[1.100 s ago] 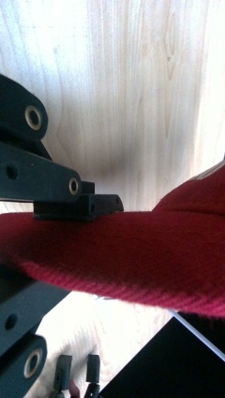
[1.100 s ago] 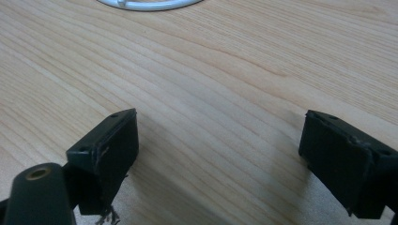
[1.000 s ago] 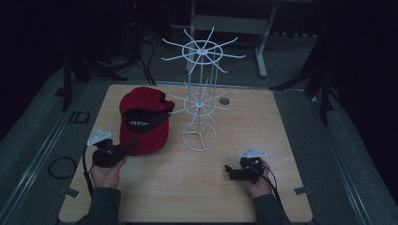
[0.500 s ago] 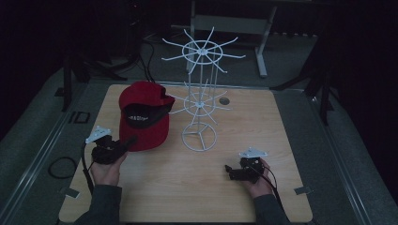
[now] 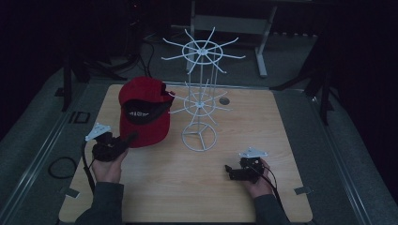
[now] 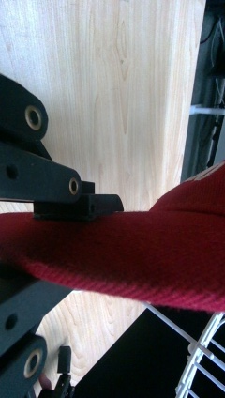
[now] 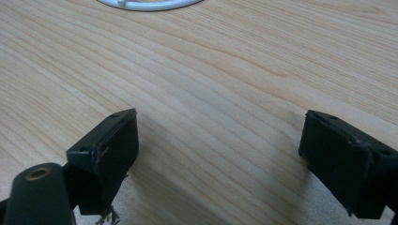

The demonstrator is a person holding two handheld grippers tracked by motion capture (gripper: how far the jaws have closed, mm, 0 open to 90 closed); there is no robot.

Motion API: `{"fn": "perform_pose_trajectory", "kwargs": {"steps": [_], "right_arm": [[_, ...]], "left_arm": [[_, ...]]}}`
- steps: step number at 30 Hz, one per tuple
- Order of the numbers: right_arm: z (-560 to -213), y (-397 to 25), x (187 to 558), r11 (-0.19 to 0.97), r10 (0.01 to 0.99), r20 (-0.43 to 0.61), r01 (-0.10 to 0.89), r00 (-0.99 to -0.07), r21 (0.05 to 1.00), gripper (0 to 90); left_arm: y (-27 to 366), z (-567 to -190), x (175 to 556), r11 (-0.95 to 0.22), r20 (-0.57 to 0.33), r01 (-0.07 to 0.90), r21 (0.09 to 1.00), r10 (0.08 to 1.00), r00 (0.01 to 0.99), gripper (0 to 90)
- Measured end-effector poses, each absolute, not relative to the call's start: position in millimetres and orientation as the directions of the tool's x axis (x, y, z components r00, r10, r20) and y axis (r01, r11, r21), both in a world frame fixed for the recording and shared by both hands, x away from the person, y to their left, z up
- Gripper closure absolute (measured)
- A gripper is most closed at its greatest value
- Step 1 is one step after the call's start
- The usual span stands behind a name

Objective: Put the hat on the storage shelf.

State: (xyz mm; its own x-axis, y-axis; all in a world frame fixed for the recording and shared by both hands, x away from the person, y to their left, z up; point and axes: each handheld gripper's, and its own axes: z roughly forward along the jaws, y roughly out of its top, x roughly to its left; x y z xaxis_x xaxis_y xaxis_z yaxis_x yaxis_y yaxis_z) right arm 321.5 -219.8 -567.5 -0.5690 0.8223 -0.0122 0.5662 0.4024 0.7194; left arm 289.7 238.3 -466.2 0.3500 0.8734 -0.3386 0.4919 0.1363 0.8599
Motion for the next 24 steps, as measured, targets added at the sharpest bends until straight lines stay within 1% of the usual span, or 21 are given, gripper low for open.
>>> {"fn": "perform_pose_trajectory", "kwargs": {"steps": [15, 24], "right_arm": [[-567, -220, 321, 0.403, 0.822, -0.012, 0.566, -0.57, 0.719, 12.1], [-567, -220, 321, 0.403, 0.822, -0.012, 0.566, -0.569, 0.719, 12.1]], "left_arm": [[241, -455, 291, 0.176, -0.345, 0.45, 0.875, 0.879, 0.328, 85.5], [248, -448, 288, 0.181, -0.332, 0.423, 0.888, 0.888, 0.317, 85.5]]}}
